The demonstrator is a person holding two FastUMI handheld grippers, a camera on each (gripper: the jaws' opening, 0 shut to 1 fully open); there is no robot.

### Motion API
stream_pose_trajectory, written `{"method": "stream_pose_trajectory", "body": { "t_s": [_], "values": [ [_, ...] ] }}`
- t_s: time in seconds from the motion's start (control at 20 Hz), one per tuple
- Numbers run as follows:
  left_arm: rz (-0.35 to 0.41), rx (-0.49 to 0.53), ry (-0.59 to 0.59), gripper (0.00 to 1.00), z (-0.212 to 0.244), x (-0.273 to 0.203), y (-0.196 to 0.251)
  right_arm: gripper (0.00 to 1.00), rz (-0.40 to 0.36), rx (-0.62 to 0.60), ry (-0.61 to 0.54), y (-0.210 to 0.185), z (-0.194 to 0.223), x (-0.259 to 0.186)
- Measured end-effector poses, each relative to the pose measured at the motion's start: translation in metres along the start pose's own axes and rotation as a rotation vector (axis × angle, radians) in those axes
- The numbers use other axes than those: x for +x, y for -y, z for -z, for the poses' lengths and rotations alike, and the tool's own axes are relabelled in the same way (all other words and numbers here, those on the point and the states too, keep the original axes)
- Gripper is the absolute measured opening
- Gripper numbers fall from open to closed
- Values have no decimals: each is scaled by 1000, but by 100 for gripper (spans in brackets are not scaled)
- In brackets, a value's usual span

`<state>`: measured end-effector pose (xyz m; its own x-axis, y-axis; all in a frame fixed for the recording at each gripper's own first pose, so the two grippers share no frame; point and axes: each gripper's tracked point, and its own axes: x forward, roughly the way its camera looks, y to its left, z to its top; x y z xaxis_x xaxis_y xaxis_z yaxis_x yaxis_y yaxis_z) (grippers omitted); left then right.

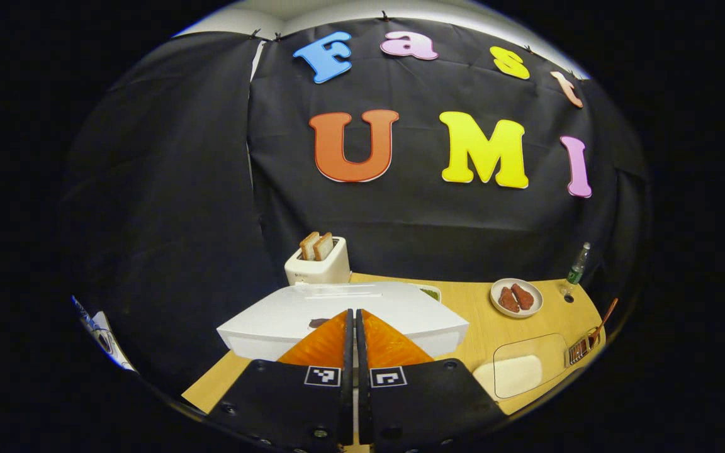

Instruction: Close the left gripper, press the button to open the rice cooker; take a wooden spoon from the chopstick holder with the right hand, scoop a spoonful of rice and pour it into the rice cooker, then put the wooden spoon back into the chopstick holder.

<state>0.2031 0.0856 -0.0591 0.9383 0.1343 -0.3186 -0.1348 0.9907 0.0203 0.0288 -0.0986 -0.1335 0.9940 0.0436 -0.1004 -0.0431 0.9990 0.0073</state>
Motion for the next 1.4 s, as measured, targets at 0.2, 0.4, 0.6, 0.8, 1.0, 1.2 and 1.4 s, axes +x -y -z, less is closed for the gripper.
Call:
{"method": "stream_pose_trajectory", "body": {
  "t_s": [0.2,0.4,0.6,0.8,1.0,1.2,1.4],
  "values": [
    [-18,-17,43,45,-8,-25,-10,96,-20,23,-4,-1,2,2],
    [-47,43,108,96,-4,-72,-18,96,-22,8,-3,-4,1,0],
    [-42,50,152,97,18,-126,-19,99,-33,24,-12,-14,3,2],
    [-42,52,225,96,38,-168,-19,100,-8,31,-33,-13,14,15],
    [-15,4,270,96,67,-195,-12,100,13,56,-47,-14,19,31],
    [16,-44,293,96,100,-214,-8,96,34,20,-5,-10,15,56],
    [-6,-67,327,94,109,-219,-10,96,66,35,-39,-2,25,80]
  ]
}}
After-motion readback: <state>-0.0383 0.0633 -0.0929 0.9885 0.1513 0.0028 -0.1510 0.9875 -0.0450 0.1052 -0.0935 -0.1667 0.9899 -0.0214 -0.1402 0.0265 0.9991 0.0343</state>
